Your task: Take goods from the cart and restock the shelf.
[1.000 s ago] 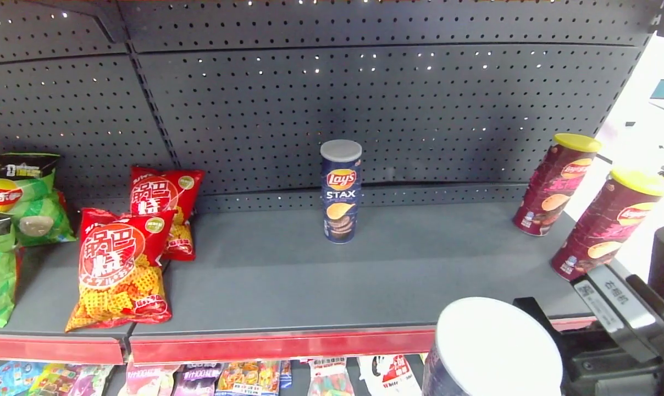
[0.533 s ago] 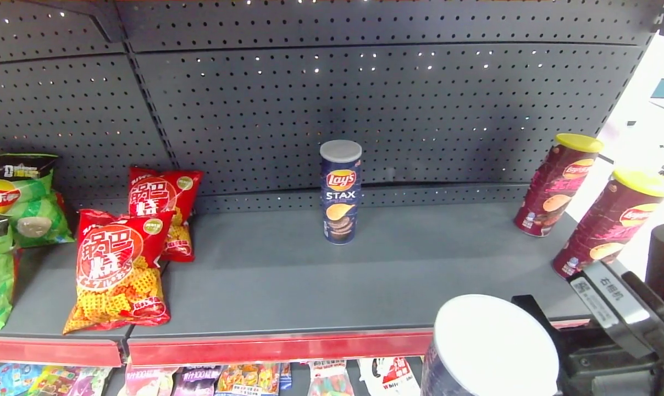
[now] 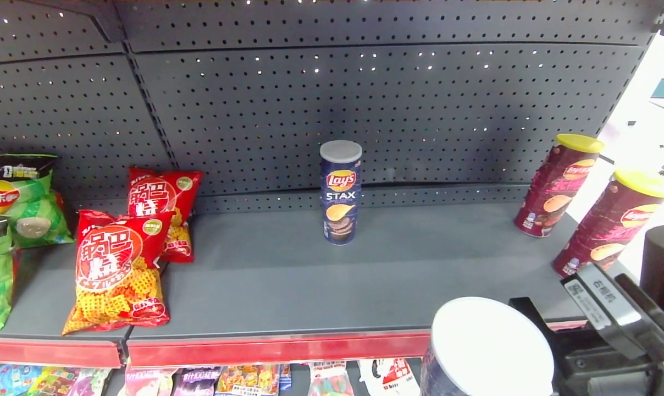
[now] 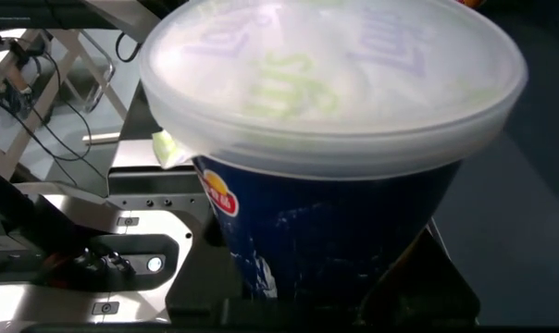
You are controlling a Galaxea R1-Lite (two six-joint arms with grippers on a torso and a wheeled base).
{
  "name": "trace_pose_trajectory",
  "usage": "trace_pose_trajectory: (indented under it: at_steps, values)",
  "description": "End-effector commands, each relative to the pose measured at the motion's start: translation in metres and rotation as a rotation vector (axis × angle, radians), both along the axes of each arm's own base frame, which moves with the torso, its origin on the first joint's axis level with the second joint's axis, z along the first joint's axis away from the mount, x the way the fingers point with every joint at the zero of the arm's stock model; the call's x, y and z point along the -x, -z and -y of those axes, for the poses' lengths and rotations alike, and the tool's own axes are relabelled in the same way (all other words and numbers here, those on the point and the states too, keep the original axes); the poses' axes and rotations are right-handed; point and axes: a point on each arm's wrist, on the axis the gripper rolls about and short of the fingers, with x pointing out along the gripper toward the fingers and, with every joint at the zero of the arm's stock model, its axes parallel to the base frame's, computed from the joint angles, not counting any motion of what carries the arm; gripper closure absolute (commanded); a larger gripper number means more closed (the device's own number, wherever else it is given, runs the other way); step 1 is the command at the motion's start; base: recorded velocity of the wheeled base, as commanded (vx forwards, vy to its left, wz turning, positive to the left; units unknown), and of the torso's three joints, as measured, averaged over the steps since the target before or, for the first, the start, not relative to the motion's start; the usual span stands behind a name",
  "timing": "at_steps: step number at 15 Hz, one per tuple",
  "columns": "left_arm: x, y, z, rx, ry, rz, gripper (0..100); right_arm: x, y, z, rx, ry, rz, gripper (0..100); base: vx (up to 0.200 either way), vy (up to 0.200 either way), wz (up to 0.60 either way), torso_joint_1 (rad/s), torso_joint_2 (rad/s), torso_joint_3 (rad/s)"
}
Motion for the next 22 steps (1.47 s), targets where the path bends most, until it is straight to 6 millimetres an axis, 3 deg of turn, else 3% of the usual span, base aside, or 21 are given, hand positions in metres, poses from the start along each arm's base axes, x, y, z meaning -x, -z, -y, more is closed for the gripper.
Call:
trace_pose_trajectory:
  at_steps: [1,15,18,22]
  values:
    - [0.0000,0.0000,0.0000,0.000,0.000,0.000,0,0.0001,0.0002,0.0000,0.000,-0.001,0.000,100,0.000,0.000,0.00,0.000,0.00,0.000]
    - [0.0000,0.0000,0.0000,0.000,0.000,0.000,0,0.0007,-0.0036,-0.0030,-0.009,-0.013,0.011,100,0.014,0.000,0.00,0.000,0.00,0.000]
    - [0.0000,0.0000,0.0000,0.000,0.000,0.000,0,0.0010,-0.0029,-0.0027,-0.007,-0.013,0.010,100,0.200,0.000,0.00,-0.006,0.00,0.002]
    - [0.0000,0.0000,0.0000,0.000,0.000,0.000,0,0.0002,-0.0041,-0.0034,-0.010,-0.011,0.012,100,0.000,0.000,0.00,0.000,0.00,0.000]
